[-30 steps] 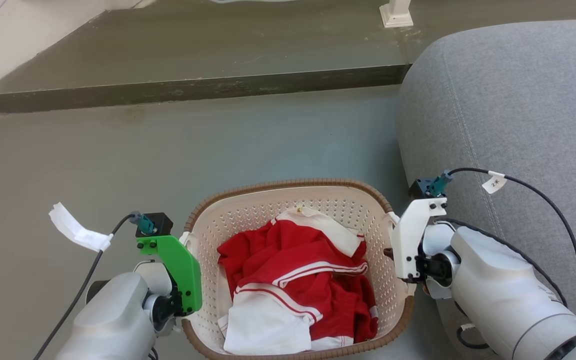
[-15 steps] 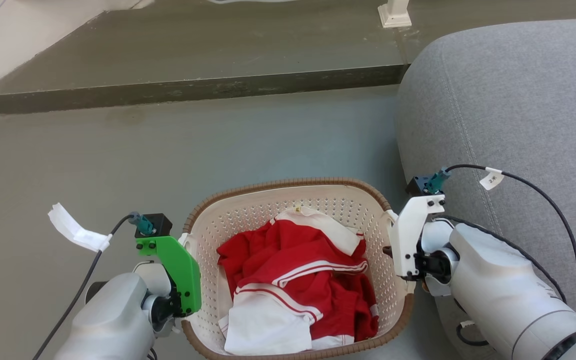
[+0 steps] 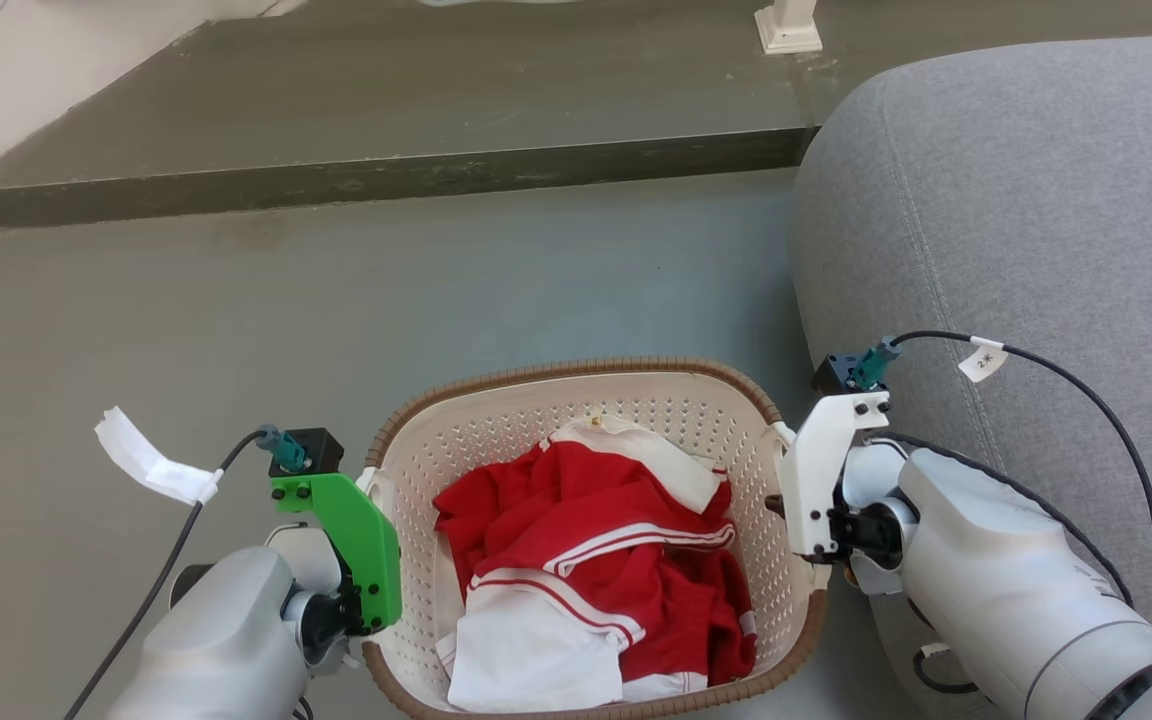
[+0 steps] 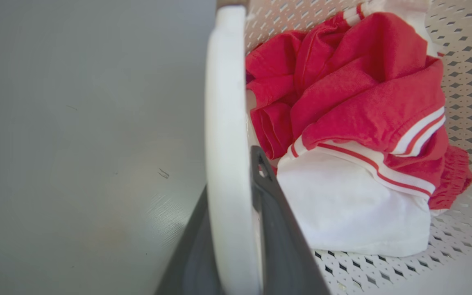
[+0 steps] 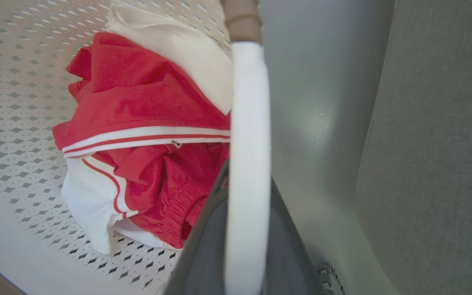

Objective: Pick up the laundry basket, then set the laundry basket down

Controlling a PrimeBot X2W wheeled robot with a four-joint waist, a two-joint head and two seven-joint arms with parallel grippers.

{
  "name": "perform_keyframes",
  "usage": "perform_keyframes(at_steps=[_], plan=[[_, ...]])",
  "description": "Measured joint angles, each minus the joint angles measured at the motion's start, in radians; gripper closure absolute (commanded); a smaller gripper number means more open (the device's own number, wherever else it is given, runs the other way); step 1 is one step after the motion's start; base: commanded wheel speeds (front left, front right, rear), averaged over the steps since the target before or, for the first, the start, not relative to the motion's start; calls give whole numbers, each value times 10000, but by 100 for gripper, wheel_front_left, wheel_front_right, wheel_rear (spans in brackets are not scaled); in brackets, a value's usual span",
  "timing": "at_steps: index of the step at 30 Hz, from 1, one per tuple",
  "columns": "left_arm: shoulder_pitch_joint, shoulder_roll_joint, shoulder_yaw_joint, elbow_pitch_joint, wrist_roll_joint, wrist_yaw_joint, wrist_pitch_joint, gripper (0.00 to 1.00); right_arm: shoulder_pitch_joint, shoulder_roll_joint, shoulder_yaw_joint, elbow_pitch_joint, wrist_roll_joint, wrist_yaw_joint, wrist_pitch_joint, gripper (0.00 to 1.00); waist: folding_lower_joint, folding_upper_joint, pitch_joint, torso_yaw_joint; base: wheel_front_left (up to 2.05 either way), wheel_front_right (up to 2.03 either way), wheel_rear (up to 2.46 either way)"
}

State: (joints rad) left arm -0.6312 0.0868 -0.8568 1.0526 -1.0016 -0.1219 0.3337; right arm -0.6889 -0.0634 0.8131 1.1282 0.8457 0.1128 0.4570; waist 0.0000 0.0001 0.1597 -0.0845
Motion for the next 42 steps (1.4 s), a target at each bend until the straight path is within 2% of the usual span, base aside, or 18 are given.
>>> perform_keyframes(at_steps=[15, 42], plan=[[-221, 144, -21, -100, -138, 0, -485, 100, -407, -13, 79, -50, 6, 0, -433, 100, 0, 0, 684, -12, 0, 0, 0], [-1300, 284, 90, -228, -75, 0, -2353, 100, -1209, -211, 73, -359, 10, 0, -2155, 100, 1, 0, 3751, 65, 0, 0, 0]])
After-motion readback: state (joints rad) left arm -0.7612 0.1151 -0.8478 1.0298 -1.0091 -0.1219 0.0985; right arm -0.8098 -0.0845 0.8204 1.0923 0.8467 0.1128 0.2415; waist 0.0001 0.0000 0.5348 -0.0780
